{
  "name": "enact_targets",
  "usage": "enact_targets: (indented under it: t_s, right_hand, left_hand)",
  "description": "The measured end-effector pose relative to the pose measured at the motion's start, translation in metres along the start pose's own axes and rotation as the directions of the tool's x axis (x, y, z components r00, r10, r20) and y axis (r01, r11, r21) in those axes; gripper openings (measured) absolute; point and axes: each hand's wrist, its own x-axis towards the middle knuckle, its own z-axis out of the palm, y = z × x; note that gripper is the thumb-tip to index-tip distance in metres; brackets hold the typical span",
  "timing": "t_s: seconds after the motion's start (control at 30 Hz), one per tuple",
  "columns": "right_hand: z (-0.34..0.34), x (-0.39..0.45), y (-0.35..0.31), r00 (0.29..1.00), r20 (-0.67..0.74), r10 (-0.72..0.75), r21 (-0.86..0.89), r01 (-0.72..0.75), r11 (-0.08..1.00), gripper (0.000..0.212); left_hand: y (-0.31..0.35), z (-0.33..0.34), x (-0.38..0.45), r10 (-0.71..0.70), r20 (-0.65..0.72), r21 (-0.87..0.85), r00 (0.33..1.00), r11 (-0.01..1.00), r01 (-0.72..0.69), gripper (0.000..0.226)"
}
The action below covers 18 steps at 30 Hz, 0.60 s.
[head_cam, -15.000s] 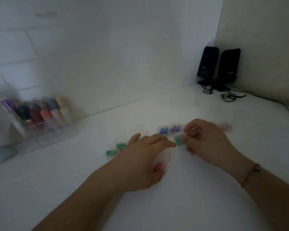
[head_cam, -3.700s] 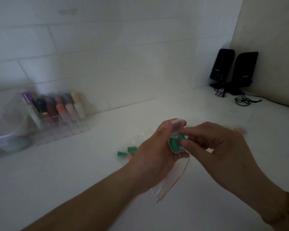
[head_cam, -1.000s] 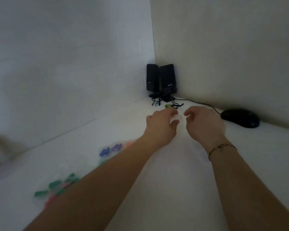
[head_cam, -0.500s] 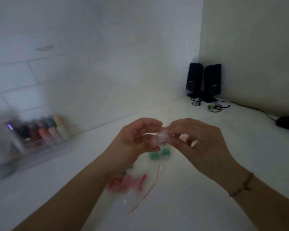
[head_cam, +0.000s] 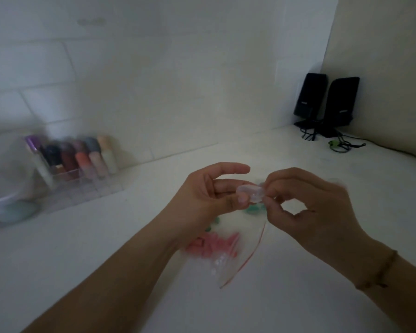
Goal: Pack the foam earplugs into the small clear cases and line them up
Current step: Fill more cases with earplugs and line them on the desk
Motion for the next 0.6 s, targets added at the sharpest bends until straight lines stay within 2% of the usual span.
enact_targets:
  t_s: [0.23, 0.33, 0.4, 0.43, 0.5, 0.57, 0.6]
  right_hand:
    - [0.002, 0.001, -0.006, 0.997, -0.064, 0.044, 0.009, -0.044, 0.999, 0.009]
    - [0.001, 0.001, -0.007, 0.999, -0.022, 0.048, 0.042, -0.047, 0.998, 0.004]
    - [0.003, -0.002, -0.007, 0.998, 0.042, 0.051, -0.027, -0.049, 0.998, 0.014]
    - [0.004, -0.004, -0.006, 0.997, 0.058, 0.054, -0.05, -0.052, 0.997, 0.019]
    - [0.0, -0.005, -0.008, 0.997, 0.052, 0.059, -0.015, -0.058, 0.998, 0.019]
    - [-0.007, -0.006, -0.01, 0.995, 0.1, 0.027, 0.081, -0.035, 0.996, 0.013]
    - [-0.011, -0.007, -0.01, 0.984, 0.178, 0.004, 0.116, -0.025, 0.993, 0.013]
  left_hand:
    - [-0.006, 0.002, 0.0, -0.024, 0.03, 0.022, 0.999, 0.999, 0.023, 0.049]
    - [-0.005, 0.002, 0.001, -0.012, 0.135, 0.083, 0.991, 0.997, 0.001, 0.056]
    - [-0.005, 0.0, 0.002, 0.012, 0.187, 0.178, 0.982, 0.983, -0.046, 0.045]
    - [-0.004, -0.002, 0.004, 0.018, 0.167, 0.204, 0.986, 0.978, -0.053, 0.039]
    - [-0.002, -0.011, 0.007, -0.005, 0.019, 0.172, 1.0, 0.985, 0.002, 0.032]
    - [0.0, -0.027, 0.011, -0.044, -0.13, 0.034, 0.991, 0.998, 0.049, 0.025]
    - [0.001, -0.035, 0.012, -0.05, -0.183, -0.031, 0.982, 0.998, 0.045, 0.02]
